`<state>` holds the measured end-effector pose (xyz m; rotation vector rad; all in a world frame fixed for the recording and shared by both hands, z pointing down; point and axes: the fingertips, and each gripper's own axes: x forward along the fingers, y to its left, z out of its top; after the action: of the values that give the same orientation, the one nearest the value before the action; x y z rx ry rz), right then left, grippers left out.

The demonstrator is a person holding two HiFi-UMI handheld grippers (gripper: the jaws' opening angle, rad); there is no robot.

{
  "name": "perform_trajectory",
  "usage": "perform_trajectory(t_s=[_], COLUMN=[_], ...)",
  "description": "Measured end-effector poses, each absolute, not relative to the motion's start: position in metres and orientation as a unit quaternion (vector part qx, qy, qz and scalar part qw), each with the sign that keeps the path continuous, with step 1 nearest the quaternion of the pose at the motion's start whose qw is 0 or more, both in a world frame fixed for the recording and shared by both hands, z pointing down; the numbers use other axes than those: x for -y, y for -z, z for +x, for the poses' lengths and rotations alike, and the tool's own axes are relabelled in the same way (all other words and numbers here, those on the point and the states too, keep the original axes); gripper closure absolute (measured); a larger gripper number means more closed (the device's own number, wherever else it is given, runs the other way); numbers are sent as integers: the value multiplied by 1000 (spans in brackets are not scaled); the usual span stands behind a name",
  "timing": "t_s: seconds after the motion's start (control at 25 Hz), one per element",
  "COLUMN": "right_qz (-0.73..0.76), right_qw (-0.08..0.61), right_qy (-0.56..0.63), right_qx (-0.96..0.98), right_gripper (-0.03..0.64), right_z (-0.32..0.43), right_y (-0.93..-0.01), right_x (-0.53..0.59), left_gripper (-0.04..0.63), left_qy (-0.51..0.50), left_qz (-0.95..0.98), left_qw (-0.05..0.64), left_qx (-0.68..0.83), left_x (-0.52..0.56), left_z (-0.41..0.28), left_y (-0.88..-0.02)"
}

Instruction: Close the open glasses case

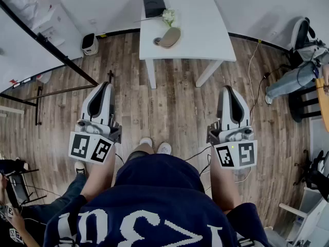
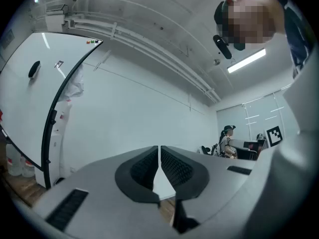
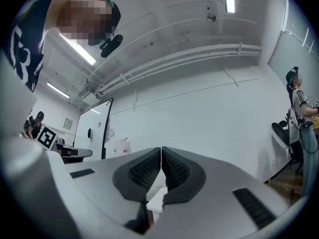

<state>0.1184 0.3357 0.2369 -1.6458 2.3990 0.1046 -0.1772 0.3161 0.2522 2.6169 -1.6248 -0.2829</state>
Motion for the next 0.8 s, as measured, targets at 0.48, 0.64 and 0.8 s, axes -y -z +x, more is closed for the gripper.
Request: perform_trajectory(t_s=[0.48,0.64,0.8], right_qz=[-560,-557,-546], right_qw=[99,105,121], right_qy=[-41,-39,-35], right_qx=[-821,-823,-828], right_gripper=[589,589,588], right_z=[104,101,105], right_y=[-235,-234,-227], right_x=[-327,-323,-322], left_gripper=[569,569,569], left_qy=[96,96,95], left_qz=[840,839,836], left_qw=[31,30,29], left_qx=[534,535,540], left_x=[-309,-306,-306], left_z=[-195,-197,-196], left_y=[-255,-255,-251])
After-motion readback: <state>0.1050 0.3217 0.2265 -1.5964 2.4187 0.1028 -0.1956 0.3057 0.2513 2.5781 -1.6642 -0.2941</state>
